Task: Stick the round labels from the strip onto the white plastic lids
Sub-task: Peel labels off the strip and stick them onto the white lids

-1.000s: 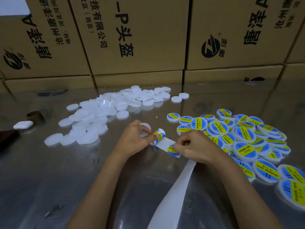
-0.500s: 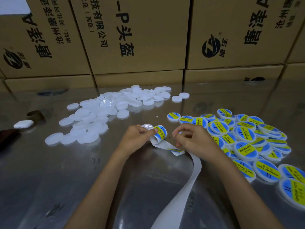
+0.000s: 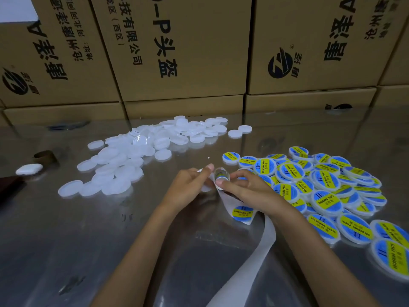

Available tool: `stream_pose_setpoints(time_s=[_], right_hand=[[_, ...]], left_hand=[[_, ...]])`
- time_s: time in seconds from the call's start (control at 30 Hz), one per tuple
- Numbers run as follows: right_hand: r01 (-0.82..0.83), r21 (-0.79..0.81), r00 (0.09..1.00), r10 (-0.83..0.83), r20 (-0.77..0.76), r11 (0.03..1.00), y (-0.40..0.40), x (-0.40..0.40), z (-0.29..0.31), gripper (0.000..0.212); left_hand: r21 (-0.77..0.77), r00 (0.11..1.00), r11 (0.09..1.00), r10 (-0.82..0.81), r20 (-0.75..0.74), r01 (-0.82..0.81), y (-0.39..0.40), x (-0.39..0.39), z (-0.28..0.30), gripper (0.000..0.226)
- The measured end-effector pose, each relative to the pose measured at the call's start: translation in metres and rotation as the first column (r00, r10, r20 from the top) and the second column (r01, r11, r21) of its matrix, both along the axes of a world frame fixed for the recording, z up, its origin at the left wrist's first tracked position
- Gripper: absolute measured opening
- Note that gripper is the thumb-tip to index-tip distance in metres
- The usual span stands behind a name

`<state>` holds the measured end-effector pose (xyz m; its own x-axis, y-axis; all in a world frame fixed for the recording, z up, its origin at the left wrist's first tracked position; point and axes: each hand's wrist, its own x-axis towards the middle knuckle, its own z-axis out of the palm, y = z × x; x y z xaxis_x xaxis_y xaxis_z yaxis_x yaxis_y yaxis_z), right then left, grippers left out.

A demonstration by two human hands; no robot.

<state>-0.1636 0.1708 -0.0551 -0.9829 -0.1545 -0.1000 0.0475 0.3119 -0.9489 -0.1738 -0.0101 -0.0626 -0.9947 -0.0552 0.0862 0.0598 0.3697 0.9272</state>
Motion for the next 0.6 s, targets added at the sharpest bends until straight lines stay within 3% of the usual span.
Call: stream_pose_setpoints(time_s=[0.13,0.3,0.4,0.5,0.6], right_hand=[[0.104,-0.083,0.995,-0.103,0.016,0.991,-0.004,0.0,0.001,0.052],[0.15,-0.241,0.986,-0.126,0.11,0.959,0.0,-0.003,-0.001,0.02],[0.134,-0.348,0.979,-0.07,0.19,0.928,0.002,-0.006,0.002,0.02],[0.147,-0.457,0.943,0.015,0.332,0.877,-0.002,-0.009,0.008,0.019],[0.139,-0.509,0.934,0.057,0.352,0.85,-0.003,-0.01,0.008,0.023]], left_hand=[[-0.025,0.994,0.997,-0.071,-0.085,0.069,0.006,0.003,0.001,0.037],[-0.089,0.984,0.996,-0.045,-0.174,0.03,0.006,0.005,0.003,0.018],[-0.058,0.974,0.996,0.06,-0.216,-0.074,0.005,0.004,0.007,0.02],[-0.038,0.984,0.993,0.104,-0.142,-0.111,0.001,0.001,0.008,0.023],[0.036,0.995,0.996,0.08,-0.062,-0.078,0.002,0.001,0.006,0.032]])
